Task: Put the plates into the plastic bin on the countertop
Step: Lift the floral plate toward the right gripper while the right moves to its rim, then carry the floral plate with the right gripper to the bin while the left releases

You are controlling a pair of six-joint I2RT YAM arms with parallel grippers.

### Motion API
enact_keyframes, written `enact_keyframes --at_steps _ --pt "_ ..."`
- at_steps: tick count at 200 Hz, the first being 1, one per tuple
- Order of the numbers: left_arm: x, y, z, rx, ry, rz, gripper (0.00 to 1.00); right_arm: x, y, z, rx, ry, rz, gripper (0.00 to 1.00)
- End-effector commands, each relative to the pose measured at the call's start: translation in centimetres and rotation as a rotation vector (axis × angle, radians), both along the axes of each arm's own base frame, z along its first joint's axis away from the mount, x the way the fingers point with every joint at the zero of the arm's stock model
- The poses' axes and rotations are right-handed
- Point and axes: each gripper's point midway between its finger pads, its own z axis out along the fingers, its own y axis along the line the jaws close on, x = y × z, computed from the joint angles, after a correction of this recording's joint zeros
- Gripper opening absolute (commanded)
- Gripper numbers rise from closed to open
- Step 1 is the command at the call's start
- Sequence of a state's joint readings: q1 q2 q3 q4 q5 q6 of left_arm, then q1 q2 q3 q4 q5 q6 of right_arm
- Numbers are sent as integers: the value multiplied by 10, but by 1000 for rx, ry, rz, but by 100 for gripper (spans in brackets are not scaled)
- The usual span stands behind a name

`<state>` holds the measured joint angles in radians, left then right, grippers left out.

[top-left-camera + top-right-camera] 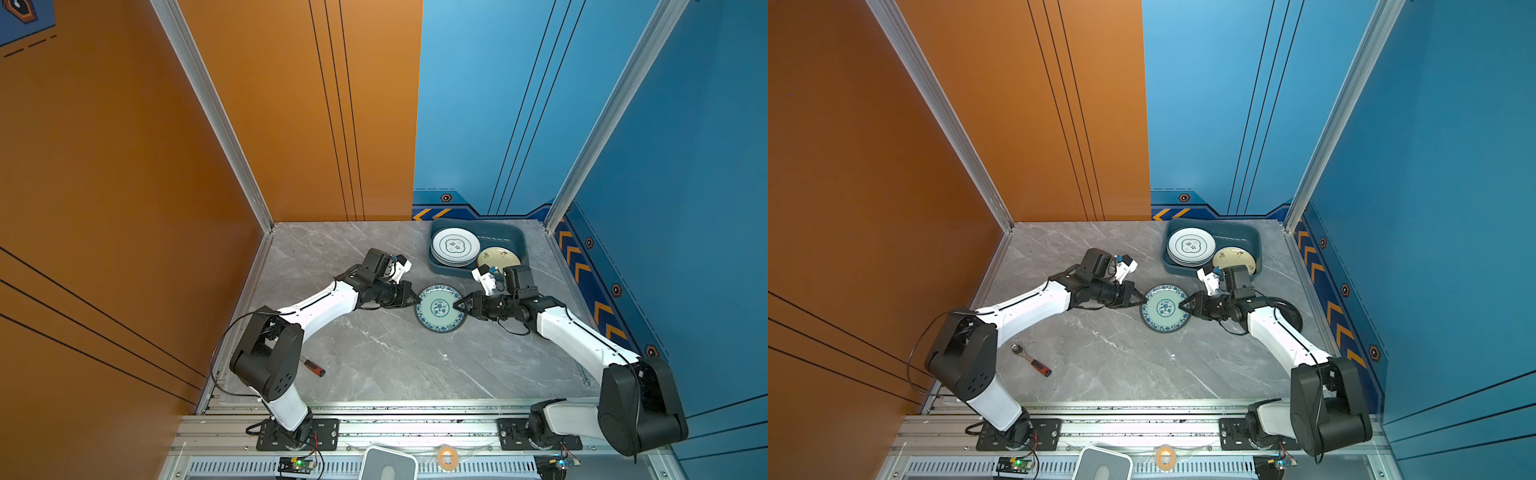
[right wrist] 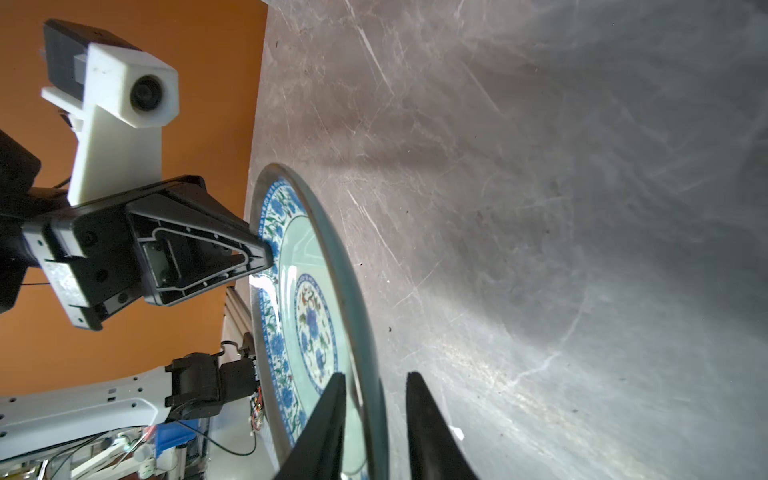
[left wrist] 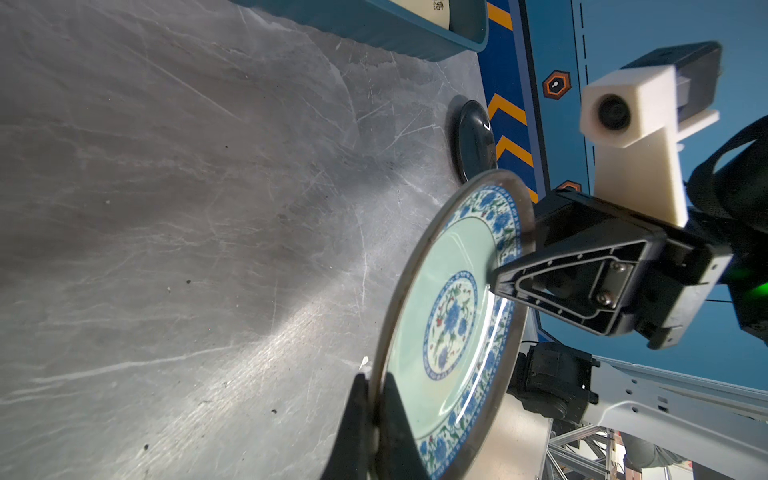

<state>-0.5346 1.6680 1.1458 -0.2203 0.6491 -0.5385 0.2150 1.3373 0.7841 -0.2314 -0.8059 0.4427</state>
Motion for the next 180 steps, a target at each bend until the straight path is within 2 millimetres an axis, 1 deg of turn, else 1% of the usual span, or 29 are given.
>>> enact_keyframes --at_steps 1,36,61,82,92,105,123,132,154,163,170,175,178,180 --pt "2 -1 13 -38 -35 -19 0 3 8 9 35 -30 36 20" --pt "7 2 8 -29 -24 -6 0 2 14 10 58 -23 53 12" --pt "10 2 4 -26 -15 0 0 0 18 10 67 -16 63 0" --pt "12 2 4 -26 -12 4 0 -1 18 8 65 -6 65 0" --pt "12 2 4 -25 -15 6 7 0 17 8 53 -4 57 0" --pt "12 3 5 -22 -23 9 20 2 11 6 28 4 28 0" --pt "12 5 8 -18 -36 12 36 10 3 11 21 -5 -8 0" --pt "11 7 8 -15 -43 15 42 15 -1 15 19 -11 -29 0" --pt "10 11 10 -12 -51 22 53 25 -11 24 15 -17 -66 0" --pt "9 13 10 -11 -54 26 59 30 -16 27 6 -17 -86 0" --pt "9 15 11 -9 -57 30 66 35 -21 29 -13 -16 -104 0" --pt "9 17 11 -5 -59 34 72 36 -25 30 -31 -17 -112 0" --pt "9 19 12 -4 -62 37 78 38 -28 30 -44 -16 -120 0" --pt "8 20 11 -2 -62 39 80 39 -30 31 -51 -16 -124 0"
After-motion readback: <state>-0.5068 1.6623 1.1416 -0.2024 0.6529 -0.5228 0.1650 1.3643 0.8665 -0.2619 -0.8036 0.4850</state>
